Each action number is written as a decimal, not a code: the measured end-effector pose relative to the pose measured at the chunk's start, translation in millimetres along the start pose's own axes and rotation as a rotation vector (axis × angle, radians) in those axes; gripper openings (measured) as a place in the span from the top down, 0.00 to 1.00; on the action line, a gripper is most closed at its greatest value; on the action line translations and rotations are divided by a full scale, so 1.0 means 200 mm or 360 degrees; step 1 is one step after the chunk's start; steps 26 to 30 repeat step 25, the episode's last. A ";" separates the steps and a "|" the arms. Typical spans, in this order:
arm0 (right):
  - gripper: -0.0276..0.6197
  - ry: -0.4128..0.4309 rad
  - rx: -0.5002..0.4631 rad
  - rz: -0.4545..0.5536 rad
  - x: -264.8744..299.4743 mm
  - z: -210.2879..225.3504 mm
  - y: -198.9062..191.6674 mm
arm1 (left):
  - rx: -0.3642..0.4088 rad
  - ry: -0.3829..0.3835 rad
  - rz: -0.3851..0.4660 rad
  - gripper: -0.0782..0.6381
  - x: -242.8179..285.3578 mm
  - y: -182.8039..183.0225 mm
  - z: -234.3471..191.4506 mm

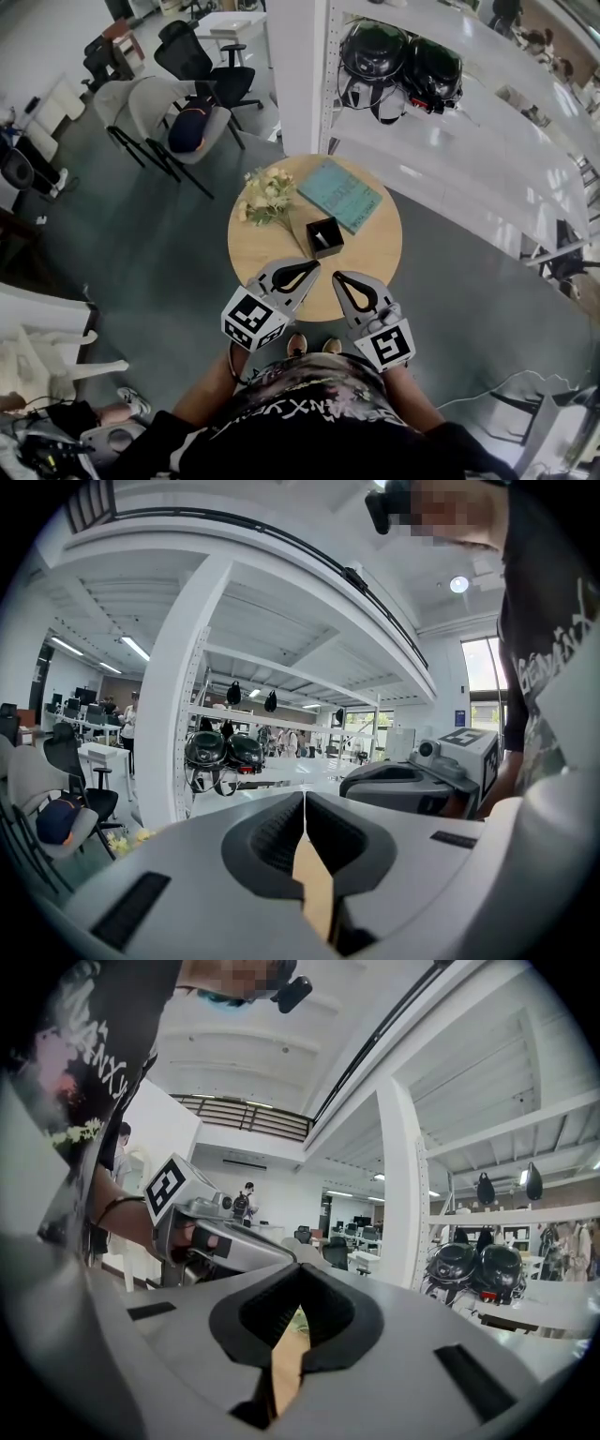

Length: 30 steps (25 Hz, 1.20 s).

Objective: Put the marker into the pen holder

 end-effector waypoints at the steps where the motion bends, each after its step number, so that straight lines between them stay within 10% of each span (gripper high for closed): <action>1: 0.95 -0.0011 -0.0018 -0.0002 0.00 0.01 0.00 | 0.0002 -0.0001 0.0001 0.86 0.00 0.00 0.00; 30: 0.95 -0.0043 -0.0101 0.0013 -0.10 -0.04 0.05 | 0.0012 0.0013 0.0019 0.86 -0.08 0.00 0.07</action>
Point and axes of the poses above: the fingertips, and each gripper's own axes: x forward along the fingers, z to its right, y out of its top, the point moved 2 cm from there along -x, backward along the fingers, and after that the axes turned 5 degrees about -y, right-handed, at the moved point
